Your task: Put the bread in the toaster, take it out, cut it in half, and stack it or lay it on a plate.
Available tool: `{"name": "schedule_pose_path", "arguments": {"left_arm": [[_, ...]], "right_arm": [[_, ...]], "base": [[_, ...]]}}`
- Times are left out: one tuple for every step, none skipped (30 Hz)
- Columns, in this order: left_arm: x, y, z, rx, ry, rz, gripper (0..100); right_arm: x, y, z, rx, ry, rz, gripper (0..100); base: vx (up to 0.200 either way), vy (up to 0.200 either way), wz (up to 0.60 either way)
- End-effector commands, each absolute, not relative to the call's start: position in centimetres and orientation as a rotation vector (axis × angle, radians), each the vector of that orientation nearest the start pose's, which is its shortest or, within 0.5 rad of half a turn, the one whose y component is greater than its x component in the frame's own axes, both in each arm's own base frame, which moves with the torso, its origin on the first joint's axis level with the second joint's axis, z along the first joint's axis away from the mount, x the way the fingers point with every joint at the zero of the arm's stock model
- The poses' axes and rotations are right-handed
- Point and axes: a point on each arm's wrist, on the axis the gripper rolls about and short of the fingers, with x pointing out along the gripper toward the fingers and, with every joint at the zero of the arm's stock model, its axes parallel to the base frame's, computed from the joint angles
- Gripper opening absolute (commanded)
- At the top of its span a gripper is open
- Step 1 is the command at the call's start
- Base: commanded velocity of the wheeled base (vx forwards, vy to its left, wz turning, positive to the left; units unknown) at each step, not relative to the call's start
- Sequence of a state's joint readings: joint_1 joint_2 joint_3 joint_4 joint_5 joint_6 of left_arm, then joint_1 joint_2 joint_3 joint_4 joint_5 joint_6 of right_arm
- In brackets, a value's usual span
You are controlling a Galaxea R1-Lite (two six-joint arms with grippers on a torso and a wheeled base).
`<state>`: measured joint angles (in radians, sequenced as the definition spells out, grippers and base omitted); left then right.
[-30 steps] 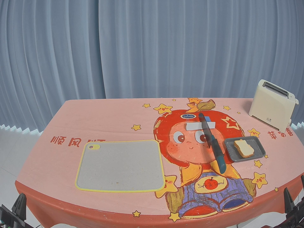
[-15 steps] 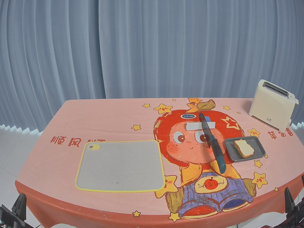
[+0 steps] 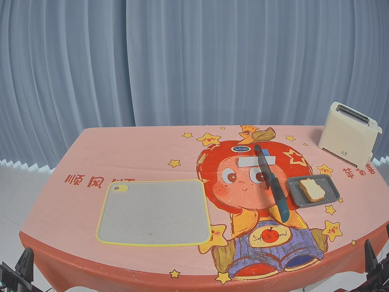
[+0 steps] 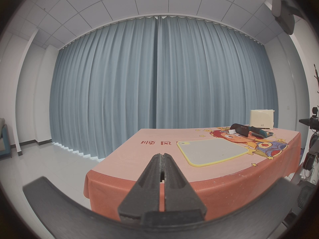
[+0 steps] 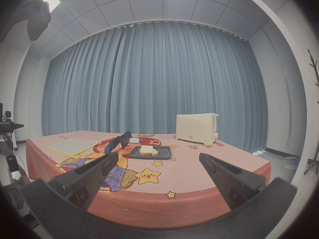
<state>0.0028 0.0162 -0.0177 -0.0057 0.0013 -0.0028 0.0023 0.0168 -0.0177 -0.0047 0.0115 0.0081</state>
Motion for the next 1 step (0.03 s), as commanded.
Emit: {"name": "schedule_pose_path", "arguments": {"left_arm": [[-2.28, 0.0, 7.61, -0.003, -0.006, 0.005, 0]], "right_arm": [[-2.28, 0.02, 7.6, 0.008, -0.005, 0.014, 100]], "base": [[0.0, 0.0, 0.0]]}}
